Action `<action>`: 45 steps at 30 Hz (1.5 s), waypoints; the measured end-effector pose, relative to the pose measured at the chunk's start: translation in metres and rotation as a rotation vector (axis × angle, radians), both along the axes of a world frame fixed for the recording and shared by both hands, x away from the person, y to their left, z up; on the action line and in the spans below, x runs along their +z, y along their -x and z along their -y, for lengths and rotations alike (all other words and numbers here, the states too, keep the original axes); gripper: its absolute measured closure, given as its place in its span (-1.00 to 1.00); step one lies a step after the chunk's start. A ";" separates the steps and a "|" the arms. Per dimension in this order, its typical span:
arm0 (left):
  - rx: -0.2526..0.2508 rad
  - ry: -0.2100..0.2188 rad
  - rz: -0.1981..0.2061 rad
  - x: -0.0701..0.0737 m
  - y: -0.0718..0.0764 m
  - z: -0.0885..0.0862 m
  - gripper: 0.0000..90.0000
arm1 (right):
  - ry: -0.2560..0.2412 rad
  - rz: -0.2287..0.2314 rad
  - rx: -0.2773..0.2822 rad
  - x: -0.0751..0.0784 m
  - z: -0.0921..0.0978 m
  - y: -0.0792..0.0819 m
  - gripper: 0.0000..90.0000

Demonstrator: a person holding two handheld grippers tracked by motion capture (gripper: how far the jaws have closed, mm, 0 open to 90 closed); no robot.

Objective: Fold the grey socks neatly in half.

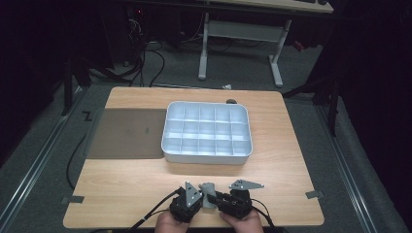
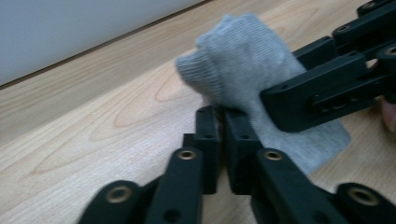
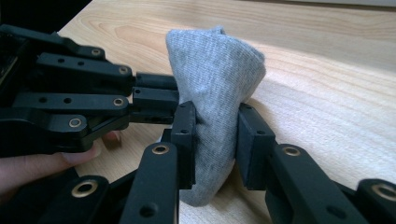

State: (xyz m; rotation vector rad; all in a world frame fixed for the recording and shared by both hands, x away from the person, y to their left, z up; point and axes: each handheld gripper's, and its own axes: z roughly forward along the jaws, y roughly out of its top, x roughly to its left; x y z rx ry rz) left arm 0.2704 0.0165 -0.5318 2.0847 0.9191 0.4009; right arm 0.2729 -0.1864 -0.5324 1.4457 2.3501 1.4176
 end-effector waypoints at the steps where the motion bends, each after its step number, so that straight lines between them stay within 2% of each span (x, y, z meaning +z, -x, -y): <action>1: 0.007 -0.001 0.000 0.000 -0.001 -0.002 0.67 | -0.006 0.001 -0.003 0.000 0.002 -0.001 0.60; 3: 0.023 0.006 0.008 0.001 -0.002 -0.005 0.59 | -0.009 -0.012 -0.010 0.001 0.003 -0.002 0.60; 9: 0.043 0.013 0.033 0.005 -0.004 -0.013 0.44 | 0.005 -0.005 -0.031 0.002 0.006 -0.003 0.60; 15: 0.069 0.006 0.062 0.011 -0.009 -0.036 0.35 | 0.036 0.017 -0.074 0.005 0.012 -0.004 0.59; 20: 0.086 0.005 0.079 0.015 -0.013 -0.053 0.23 | 0.056 0.046 -0.076 0.006 0.014 -0.004 0.59; 21: 0.096 0.007 0.075 0.017 -0.016 -0.060 0.21 | 0.058 0.046 -0.078 0.006 0.014 -0.004 0.59; 22: 0.096 0.007 0.075 0.017 -0.016 -0.060 0.19 | 0.058 0.046 -0.078 0.006 0.014 -0.004 0.59; 23: 0.106 0.013 0.065 0.018 -0.021 -0.071 0.17 | 0.070 0.067 -0.072 0.007 0.017 -0.004 0.59; 24: 0.106 0.013 0.065 0.018 -0.021 -0.071 0.14 | 0.070 0.067 -0.072 0.007 0.017 -0.004 0.59; 26: 0.116 0.044 0.032 0.019 -0.029 -0.088 0.07 | 0.070 0.078 -0.077 0.007 0.019 -0.004 0.58; 27: 0.116 0.044 0.032 0.019 -0.029 -0.088 0.05 | 0.070 0.078 -0.077 0.007 0.019 -0.004 0.58; 30: 0.136 0.067 0.036 0.021 -0.035 -0.106 0.00 | 0.077 0.091 -0.087 0.008 0.023 -0.005 0.59; 34: 0.142 0.074 0.049 0.021 -0.037 -0.115 -0.07 | 0.085 0.096 -0.091 0.008 0.024 -0.005 0.59; 36: 0.139 0.087 0.057 0.019 -0.037 -0.120 -0.10 | 0.096 0.104 -0.091 0.008 0.024 -0.005 0.59; 39: 0.129 0.126 0.075 0.009 -0.034 -0.129 -0.11 | 0.112 0.107 -0.088 0.009 0.024 -0.006 0.59; 42: 0.116 0.118 0.066 0.004 -0.035 -0.136 -0.13 | 0.133 0.114 -0.094 0.010 0.025 -0.008 0.59; 45: 0.114 0.111 0.087 0.006 -0.035 -0.140 -0.13 | 0.152 0.112 -0.099 0.012 0.025 -0.008 0.58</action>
